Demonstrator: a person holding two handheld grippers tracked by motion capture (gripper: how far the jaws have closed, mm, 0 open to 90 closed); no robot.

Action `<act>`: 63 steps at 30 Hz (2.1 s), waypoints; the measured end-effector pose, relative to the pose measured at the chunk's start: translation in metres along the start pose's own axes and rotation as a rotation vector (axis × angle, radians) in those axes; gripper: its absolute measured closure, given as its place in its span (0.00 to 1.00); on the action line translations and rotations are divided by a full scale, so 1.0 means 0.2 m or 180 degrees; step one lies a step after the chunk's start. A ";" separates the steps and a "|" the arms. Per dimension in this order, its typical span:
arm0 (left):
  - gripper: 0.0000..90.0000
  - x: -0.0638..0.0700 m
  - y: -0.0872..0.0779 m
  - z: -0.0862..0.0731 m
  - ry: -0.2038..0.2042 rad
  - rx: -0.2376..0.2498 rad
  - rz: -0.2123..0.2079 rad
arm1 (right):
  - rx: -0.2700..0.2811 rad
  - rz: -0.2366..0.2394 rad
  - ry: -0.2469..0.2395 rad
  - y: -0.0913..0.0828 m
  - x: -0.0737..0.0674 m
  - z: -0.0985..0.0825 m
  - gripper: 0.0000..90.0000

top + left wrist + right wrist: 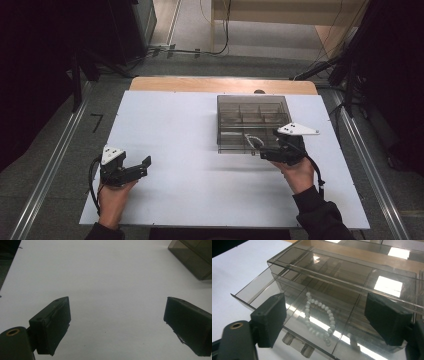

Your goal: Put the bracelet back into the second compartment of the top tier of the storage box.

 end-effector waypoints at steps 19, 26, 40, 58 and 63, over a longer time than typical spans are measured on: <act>0.09 0.00 0.00 0.00 -0.0001 0.0001 0.0002 | -0.0001 -0.0025 0.0016 -0.07 0.02 -0.03 0.15; 0.09 0.00 0.00 0.00 -0.0005 0.0012 -0.0002 | 0.0010 -0.0053 0.0013 -0.10 0.03 -0.06 0.15; 0.09 0.00 0.00 0.00 -0.0003 0.0008 -0.0002 | 0.0009 -0.0101 0.0064 -0.15 0.07 -0.10 0.15; 0.09 0.00 0.00 0.00 -0.0001 0.0006 -0.0003 | -0.0011 -0.0210 0.0129 -0.20 0.15 -0.17 0.16; 0.09 0.00 0.00 0.00 -0.0005 -0.0001 -0.0012 | -0.0024 -0.0230 0.0146 -0.21 0.16 -0.19 0.16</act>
Point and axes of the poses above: each handheld gripper's, and its own axes: y roughly forward along the jaws, z roughly out of its top, x roughly to its right, the point moved 5 cm from there along y, roughly forward along the jaws, and after that the axes turned 4 degrees about y, right-handed, at the moved point
